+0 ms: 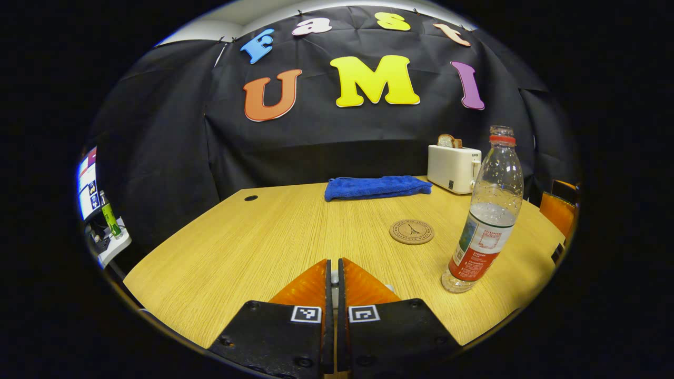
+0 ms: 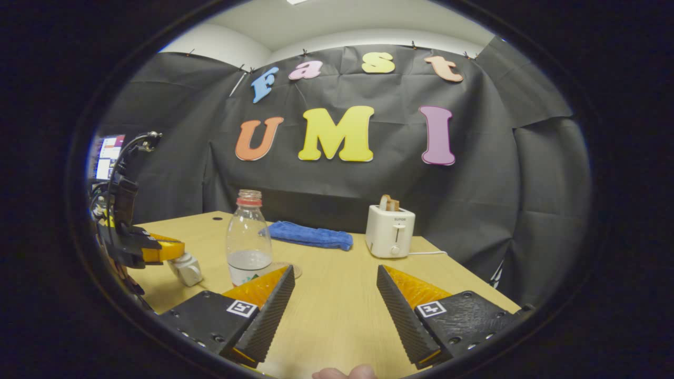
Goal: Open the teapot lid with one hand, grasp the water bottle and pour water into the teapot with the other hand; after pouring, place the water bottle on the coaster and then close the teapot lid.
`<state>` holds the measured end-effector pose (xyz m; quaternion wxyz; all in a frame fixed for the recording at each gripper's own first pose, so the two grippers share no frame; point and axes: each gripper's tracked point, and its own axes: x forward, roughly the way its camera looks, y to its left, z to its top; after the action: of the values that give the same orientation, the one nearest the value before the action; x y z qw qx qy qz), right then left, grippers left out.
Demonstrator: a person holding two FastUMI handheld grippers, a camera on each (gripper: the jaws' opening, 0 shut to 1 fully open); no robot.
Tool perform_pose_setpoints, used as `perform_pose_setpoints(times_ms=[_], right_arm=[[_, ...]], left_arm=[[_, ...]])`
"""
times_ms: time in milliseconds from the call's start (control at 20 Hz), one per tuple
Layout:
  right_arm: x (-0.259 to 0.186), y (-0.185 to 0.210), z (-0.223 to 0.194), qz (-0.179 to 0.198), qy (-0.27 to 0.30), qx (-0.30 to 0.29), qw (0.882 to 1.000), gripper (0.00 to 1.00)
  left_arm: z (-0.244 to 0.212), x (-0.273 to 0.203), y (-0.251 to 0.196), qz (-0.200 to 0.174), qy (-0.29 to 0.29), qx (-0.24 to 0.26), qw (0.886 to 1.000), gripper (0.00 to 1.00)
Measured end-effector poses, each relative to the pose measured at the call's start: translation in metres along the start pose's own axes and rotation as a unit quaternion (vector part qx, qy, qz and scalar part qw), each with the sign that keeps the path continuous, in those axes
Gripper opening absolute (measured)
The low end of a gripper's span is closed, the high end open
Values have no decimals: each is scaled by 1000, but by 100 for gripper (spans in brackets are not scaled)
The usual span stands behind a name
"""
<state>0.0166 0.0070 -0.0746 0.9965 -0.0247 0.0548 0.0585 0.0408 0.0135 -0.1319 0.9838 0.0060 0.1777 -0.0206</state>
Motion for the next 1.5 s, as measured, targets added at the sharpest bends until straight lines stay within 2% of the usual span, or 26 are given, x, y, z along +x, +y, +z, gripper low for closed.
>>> perform_pose_setpoints(times_ms=[300,500,650,900,1100,1150,1200,1350,1500], right_arm=[[-3,45,-10,77,18,31,996,94],[8,71,-25,98,44,54,993,95],[21,88,-29,115,58,61,990,94],[43,106,-36,121,71,38,989,95],[54,112,-39,121,87,34,988,94],[55,114,-39,121,89,32,988,92],[55,115,-39,121,90,31,988,76],[53,118,-32,118,91,11,989,74],[55,119,-16,108,69,-61,990,72]], left_arm=[[28,-21,6,-6,-37,-17,999,4],[43,-44,12,-5,-63,-33,997,4],[45,-57,14,-4,-73,-27,997,3],[46,-64,12,-13,-74,-23,997,4],[53,-70,23,-6,-87,-24,996,3],[54,-72,27,-4,-89,-27,996,3],[54,-72,31,-1,-90,-32,995,3],[54,-73,40,2,-91,-43,995,4],[57,-75,47,3,-96,-42,995,3]])
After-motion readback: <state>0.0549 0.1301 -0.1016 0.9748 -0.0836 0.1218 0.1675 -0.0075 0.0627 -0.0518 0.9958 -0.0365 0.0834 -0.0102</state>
